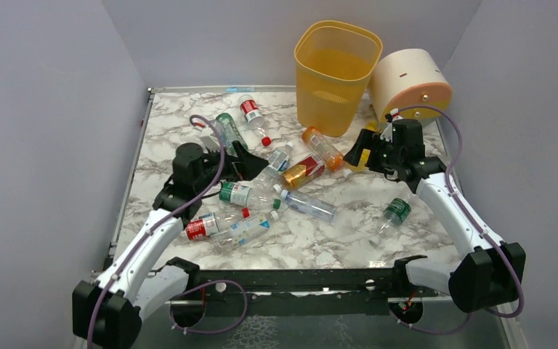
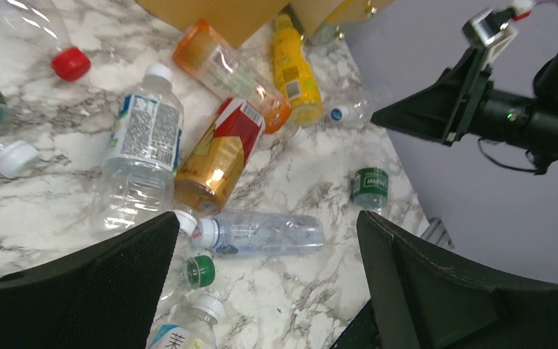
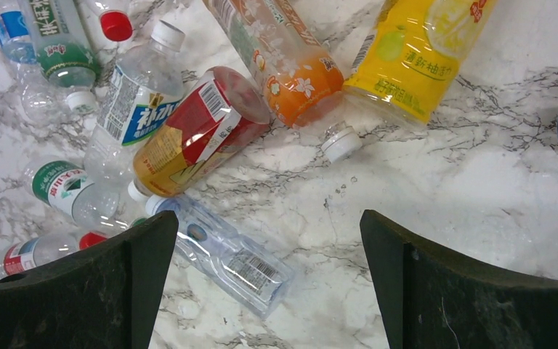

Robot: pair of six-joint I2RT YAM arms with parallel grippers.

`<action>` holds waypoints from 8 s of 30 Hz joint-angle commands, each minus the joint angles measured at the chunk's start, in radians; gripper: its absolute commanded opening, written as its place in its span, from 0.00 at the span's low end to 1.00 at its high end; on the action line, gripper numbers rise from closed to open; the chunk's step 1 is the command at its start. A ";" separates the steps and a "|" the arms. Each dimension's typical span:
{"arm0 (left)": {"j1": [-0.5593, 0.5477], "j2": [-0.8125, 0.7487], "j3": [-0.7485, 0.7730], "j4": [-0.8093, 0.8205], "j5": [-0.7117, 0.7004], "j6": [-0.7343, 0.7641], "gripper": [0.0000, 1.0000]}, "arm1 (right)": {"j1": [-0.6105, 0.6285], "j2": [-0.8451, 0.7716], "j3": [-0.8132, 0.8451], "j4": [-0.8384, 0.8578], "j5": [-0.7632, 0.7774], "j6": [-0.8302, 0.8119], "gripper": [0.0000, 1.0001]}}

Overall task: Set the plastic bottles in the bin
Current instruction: Pick up the plastic bottle at the center of the board, then place the plastic bottle in the trash bin, then pick up the plastic bottle at the center of the board.

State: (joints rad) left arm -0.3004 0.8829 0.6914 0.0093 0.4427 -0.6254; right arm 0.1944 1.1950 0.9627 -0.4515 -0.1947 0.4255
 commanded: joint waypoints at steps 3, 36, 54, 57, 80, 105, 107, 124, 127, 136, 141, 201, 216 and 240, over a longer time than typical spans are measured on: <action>-0.158 0.147 0.081 0.033 -0.116 0.068 0.99 | -0.006 -0.009 -0.006 0.001 -0.006 -0.017 0.99; -0.199 0.371 0.220 -0.155 -0.159 0.109 0.99 | 0.053 0.139 -0.122 0.247 -0.236 0.043 0.92; -0.198 0.262 0.181 -0.177 -0.207 0.129 0.99 | 0.367 0.264 0.029 0.210 0.031 0.127 0.93; -0.198 0.248 0.177 -0.187 -0.219 0.139 0.99 | 0.404 0.281 0.049 0.148 0.045 0.032 0.93; -0.199 0.237 0.172 -0.189 -0.204 0.145 0.99 | 0.618 0.441 0.085 0.020 0.241 -0.314 0.93; -0.198 0.231 0.185 -0.198 -0.209 0.152 0.99 | 0.643 0.344 0.171 -0.126 0.260 -0.254 0.47; -0.198 0.233 0.192 -0.198 -0.208 0.151 0.99 | 0.643 0.306 0.188 -0.145 0.267 -0.247 0.46; -0.198 0.206 0.200 -0.205 -0.209 0.144 0.99 | 0.642 0.162 0.484 -0.240 0.475 -0.207 0.43; -0.199 0.193 0.199 -0.206 -0.205 0.142 0.99 | 0.638 0.185 0.572 -0.229 0.527 -0.217 0.44; -0.198 0.165 0.189 -0.198 -0.175 0.107 0.99 | 0.567 0.255 0.790 -0.097 0.591 -0.291 0.45; -0.198 0.156 0.192 -0.201 -0.173 0.105 0.99 | 0.455 0.293 0.826 0.058 0.558 -0.330 0.47; -0.198 0.219 0.512 -0.510 -0.300 0.095 0.99 | 0.025 0.446 0.852 0.113 -0.129 -0.037 0.99; -0.198 0.159 0.465 -0.516 -0.218 0.125 0.99 | 0.115 0.237 0.527 0.056 -0.096 0.116 1.00; -0.198 0.083 0.263 -0.452 -0.120 0.142 0.99 | 0.418 0.163 0.297 -0.232 0.275 0.553 0.99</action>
State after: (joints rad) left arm -0.4931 1.0325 0.9634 -0.4953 0.3614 -0.4675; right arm 0.6140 1.4128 1.3483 -0.6651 -0.0460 0.8379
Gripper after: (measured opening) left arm 0.991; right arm 0.994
